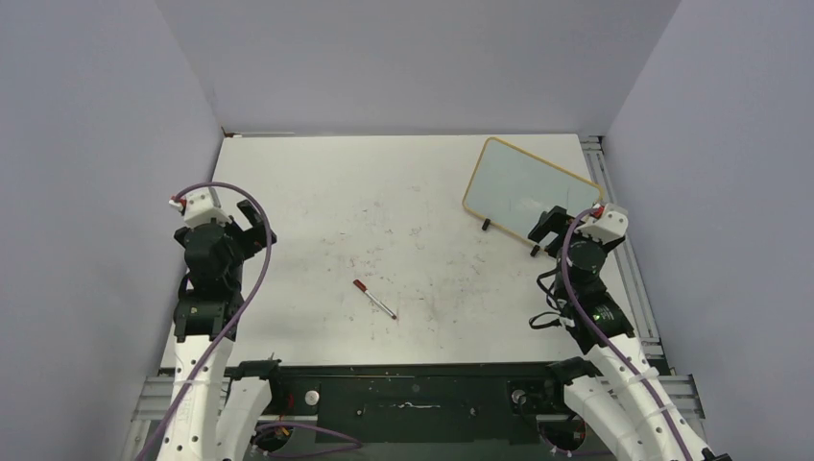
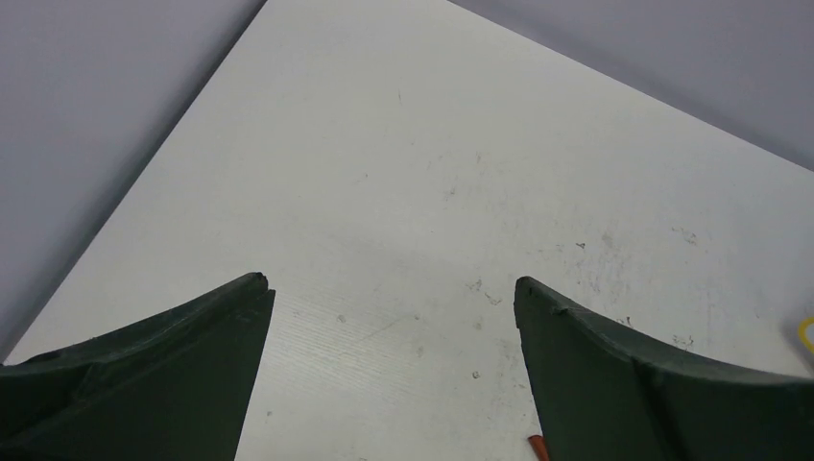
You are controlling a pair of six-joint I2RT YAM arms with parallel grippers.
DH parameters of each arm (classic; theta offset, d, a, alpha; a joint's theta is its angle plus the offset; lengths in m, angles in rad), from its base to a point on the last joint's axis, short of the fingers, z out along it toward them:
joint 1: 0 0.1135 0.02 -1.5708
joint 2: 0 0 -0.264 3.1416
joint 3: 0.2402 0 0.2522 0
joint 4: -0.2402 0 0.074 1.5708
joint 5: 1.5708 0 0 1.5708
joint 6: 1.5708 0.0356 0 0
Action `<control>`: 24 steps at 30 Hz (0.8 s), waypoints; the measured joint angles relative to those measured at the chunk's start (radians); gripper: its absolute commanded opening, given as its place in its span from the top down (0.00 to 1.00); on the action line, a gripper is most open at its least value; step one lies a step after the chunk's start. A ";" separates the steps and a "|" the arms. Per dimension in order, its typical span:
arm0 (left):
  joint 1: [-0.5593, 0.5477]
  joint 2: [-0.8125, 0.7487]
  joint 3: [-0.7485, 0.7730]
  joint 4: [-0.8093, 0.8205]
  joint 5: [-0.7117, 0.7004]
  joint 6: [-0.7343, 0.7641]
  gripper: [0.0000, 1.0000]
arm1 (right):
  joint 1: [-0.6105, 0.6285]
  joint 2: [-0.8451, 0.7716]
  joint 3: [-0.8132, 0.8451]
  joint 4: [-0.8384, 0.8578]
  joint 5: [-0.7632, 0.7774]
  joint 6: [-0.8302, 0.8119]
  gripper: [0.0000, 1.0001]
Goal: Write a sentence on the whiteboard
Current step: Open the whiteboard marker at the center of the board.
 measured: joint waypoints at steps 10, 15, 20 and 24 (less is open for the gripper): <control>-0.014 0.130 0.029 -0.016 0.045 -0.019 0.04 | 0.000 0.018 0.001 0.009 -0.159 -0.039 0.06; -0.074 0.190 0.030 -0.014 0.190 0.004 0.04 | 0.021 0.095 0.020 0.019 -0.321 -0.059 0.04; -0.170 0.190 0.026 -0.003 0.287 0.048 0.04 | 0.132 0.241 0.068 -0.030 -0.359 -0.060 0.08; -0.186 0.191 0.017 0.000 0.322 0.066 0.04 | 0.188 0.331 0.075 -0.062 -0.302 0.008 0.14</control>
